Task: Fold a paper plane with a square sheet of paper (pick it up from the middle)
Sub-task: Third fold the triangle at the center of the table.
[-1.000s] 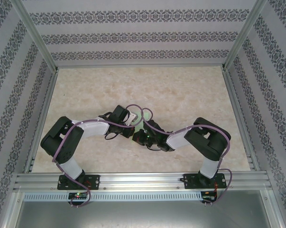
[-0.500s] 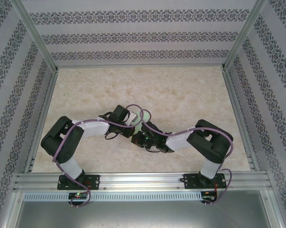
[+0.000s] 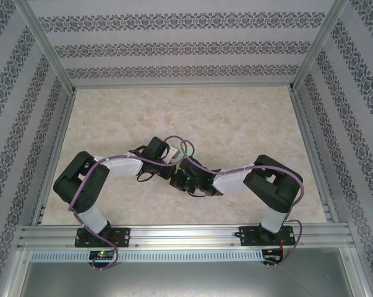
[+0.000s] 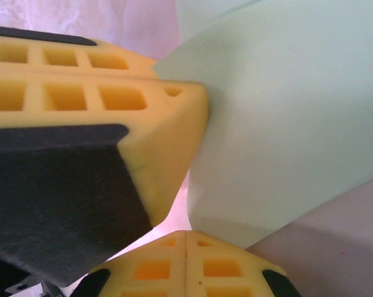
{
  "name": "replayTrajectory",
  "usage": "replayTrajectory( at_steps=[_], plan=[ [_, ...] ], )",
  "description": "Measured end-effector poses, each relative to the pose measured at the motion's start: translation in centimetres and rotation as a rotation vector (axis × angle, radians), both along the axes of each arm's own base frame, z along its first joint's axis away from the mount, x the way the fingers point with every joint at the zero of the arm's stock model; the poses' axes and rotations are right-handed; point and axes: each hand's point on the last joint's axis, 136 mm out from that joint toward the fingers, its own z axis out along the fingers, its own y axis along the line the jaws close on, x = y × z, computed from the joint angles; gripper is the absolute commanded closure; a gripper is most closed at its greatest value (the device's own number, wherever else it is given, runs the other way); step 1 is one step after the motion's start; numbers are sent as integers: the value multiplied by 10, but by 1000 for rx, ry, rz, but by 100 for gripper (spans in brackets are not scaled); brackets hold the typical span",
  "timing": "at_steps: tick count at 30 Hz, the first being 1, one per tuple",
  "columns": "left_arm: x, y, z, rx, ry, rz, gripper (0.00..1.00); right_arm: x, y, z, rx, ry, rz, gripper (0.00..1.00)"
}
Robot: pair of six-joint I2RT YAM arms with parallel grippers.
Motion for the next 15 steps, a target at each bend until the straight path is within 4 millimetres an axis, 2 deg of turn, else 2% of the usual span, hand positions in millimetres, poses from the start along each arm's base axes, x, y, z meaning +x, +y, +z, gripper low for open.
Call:
replayTrajectory(
  at_steps=[10,15],
  plan=[
    [1,1,0,0,1,4,98,-3,6,-6,10,18,5,98],
    [1,1,0,-2,2,5,97,-1,2,-4,12,20,-11,96]
  ],
)
